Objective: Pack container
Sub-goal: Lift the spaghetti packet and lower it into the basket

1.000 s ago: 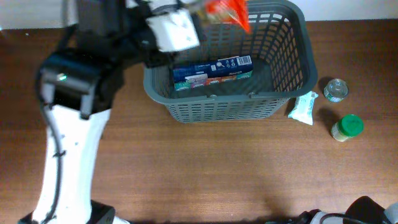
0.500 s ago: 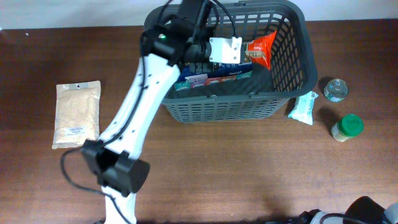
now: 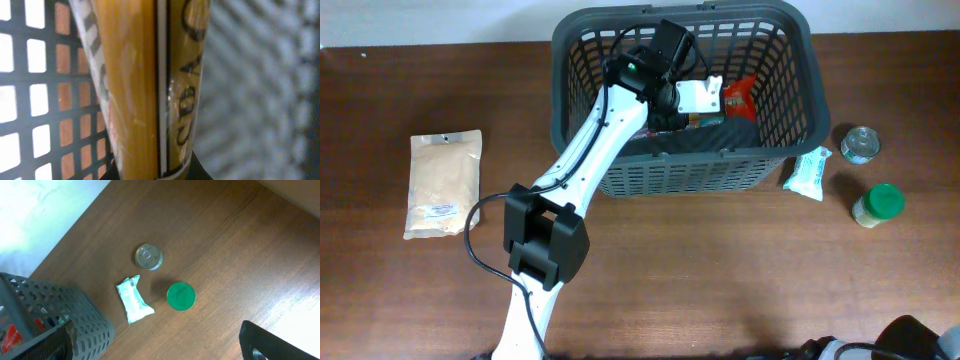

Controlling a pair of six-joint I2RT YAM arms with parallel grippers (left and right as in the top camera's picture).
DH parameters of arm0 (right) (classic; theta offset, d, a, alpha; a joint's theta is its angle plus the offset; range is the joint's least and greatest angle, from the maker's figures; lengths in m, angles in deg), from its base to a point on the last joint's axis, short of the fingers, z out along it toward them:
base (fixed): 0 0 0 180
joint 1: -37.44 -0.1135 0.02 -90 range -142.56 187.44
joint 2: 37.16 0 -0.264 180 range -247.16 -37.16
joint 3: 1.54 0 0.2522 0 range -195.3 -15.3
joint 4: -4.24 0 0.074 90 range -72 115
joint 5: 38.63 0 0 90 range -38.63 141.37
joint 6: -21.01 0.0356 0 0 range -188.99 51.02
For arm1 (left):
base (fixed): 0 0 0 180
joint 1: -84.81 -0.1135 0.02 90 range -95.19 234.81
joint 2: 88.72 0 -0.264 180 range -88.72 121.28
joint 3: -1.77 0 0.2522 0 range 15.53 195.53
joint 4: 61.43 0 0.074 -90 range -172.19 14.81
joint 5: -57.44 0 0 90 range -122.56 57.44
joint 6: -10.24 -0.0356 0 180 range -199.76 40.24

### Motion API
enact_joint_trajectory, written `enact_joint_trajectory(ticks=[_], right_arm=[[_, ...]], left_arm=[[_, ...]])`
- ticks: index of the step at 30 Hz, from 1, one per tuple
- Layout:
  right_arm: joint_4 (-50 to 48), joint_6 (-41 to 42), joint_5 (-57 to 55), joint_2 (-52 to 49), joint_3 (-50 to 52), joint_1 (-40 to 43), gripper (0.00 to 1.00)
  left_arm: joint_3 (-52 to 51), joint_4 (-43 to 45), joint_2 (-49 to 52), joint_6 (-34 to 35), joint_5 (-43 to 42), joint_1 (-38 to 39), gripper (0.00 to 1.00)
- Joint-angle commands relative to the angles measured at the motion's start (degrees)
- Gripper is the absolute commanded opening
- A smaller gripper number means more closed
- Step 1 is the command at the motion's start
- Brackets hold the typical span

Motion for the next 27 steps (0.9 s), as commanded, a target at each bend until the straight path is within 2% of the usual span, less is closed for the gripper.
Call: enact_joint_trajectory(ticks=[1, 7, 9, 18, 27], right_arm=[[0.09, -0.17, 0.7, -0.2, -0.17, 0.15, 0.99], [0.09, -0.17, 0.7, -0.2, -0.17, 0.15, 0.99], [0.09, -0.17, 0.7, -0.2, -0.17, 0.15, 0.99], [0.09, -0.17, 0.7, -0.2, -0.17, 0.15, 0.99], [0.09, -0.17, 0.7, -0.2, -0.17, 0.15, 0.99]], left_arm=[[1.11, 1.01, -0.33, 3.89, 0.94, -0.2, 0.02], [1.11, -1.11, -0.35, 16.28, 1.42, -0.09, 0.02], [1.11, -2.23, -0.33, 17.25, 1.46, 0.2, 0.02], [1.11, -8.92, -0.35, 16.55, 2.01, 2.05, 0.02], [1.11, -10.88, -0.33, 5.16, 1.95, 3.04, 0.01]])
